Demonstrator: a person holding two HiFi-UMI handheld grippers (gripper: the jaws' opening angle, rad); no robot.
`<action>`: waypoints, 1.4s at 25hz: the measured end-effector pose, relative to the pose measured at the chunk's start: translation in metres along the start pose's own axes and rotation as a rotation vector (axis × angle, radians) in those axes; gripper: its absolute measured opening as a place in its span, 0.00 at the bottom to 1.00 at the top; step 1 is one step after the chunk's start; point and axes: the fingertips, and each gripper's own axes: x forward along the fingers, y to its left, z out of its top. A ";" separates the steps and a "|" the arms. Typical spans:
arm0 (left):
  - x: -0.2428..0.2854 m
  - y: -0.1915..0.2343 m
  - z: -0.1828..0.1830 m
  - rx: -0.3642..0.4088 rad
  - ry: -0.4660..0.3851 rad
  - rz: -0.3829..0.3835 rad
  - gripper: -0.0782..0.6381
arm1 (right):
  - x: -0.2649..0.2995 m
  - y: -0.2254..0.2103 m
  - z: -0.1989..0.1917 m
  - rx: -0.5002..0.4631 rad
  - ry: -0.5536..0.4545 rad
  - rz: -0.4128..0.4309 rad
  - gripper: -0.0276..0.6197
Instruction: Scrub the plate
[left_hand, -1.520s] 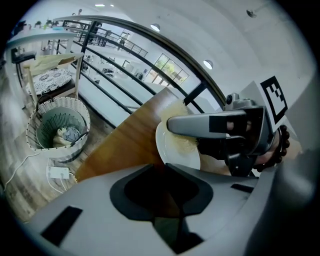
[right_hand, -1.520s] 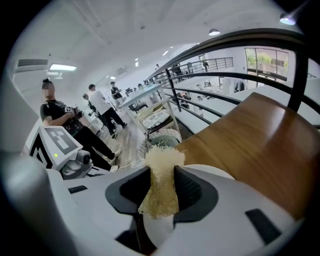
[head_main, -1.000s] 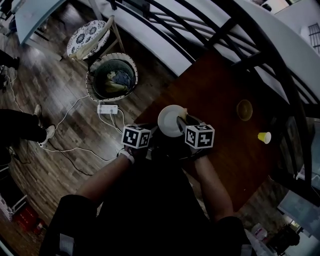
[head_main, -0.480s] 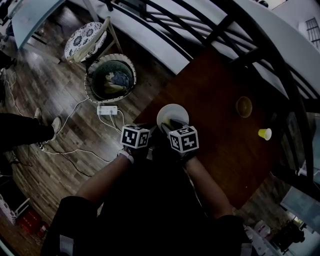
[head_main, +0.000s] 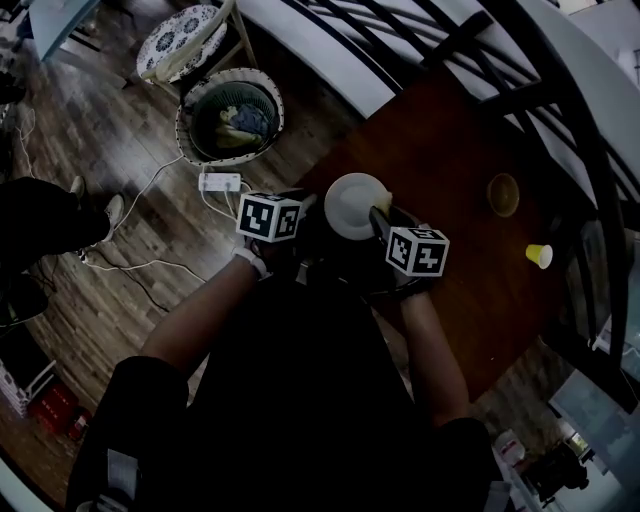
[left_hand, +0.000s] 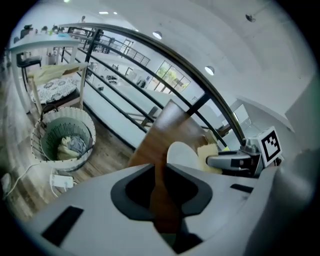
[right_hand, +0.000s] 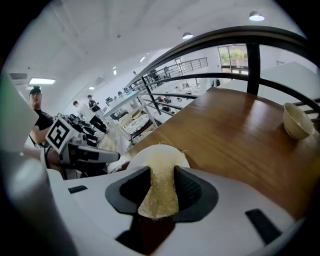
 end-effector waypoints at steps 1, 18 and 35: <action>-0.003 0.004 0.012 0.010 -0.024 0.003 0.21 | 0.000 0.004 0.000 -0.010 0.003 0.004 0.27; -0.042 -0.018 0.023 0.160 -0.109 -0.010 0.21 | 0.009 0.043 -0.024 -0.096 0.039 0.055 0.27; -0.088 -0.068 0.046 0.395 -0.178 -0.036 0.21 | -0.105 0.059 0.038 0.091 -0.358 0.143 0.27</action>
